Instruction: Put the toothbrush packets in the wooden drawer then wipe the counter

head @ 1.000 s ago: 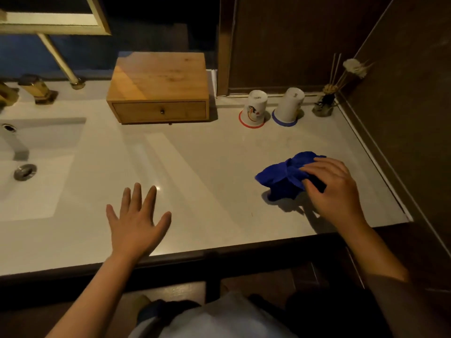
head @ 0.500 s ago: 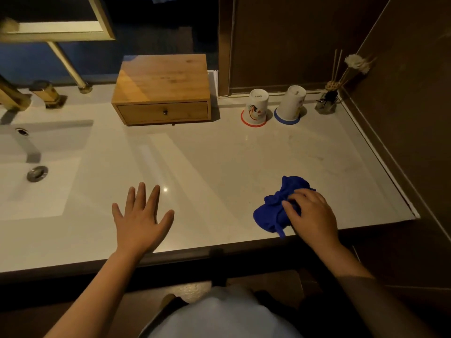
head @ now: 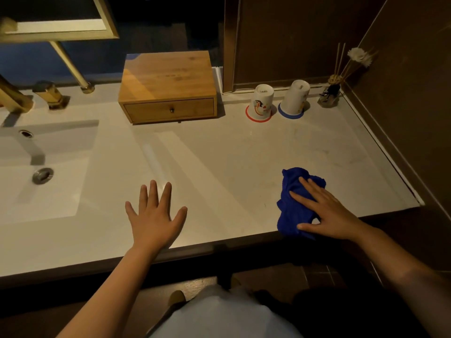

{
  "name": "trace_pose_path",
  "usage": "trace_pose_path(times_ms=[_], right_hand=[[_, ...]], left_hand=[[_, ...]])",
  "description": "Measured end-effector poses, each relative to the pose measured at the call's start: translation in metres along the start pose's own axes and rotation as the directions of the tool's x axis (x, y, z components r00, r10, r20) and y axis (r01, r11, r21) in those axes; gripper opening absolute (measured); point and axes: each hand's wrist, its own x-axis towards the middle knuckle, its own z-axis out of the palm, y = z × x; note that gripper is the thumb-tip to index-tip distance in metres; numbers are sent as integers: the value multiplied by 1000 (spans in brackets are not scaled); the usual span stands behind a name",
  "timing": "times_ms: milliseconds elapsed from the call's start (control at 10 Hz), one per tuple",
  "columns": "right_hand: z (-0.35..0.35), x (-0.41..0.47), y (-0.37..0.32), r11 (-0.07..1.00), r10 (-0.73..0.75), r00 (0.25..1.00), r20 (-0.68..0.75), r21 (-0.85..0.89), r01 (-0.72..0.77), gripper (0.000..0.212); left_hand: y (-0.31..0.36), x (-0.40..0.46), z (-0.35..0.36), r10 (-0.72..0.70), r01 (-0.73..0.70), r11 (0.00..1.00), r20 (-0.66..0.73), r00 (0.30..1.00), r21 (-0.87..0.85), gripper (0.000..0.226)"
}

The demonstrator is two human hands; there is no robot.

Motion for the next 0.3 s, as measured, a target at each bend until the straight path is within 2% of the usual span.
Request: trace_pose_path(times_ms=[100,200,300], right_hand=[[-5,4,-5,999,19,1000,-9,47,-19,94],[-9,5,-10,994,75,997,-7,85,-74,90],[-9,7,-34,987,159,971,-177,5,-161,61]], left_hand=[[-2,0,-2,14,-14,1000,31,999,1,75],[-6,-1,-5,41,-42,999,42,998,11,75],[-14,-5,-8,72,-73,997,26,997,27,74]])
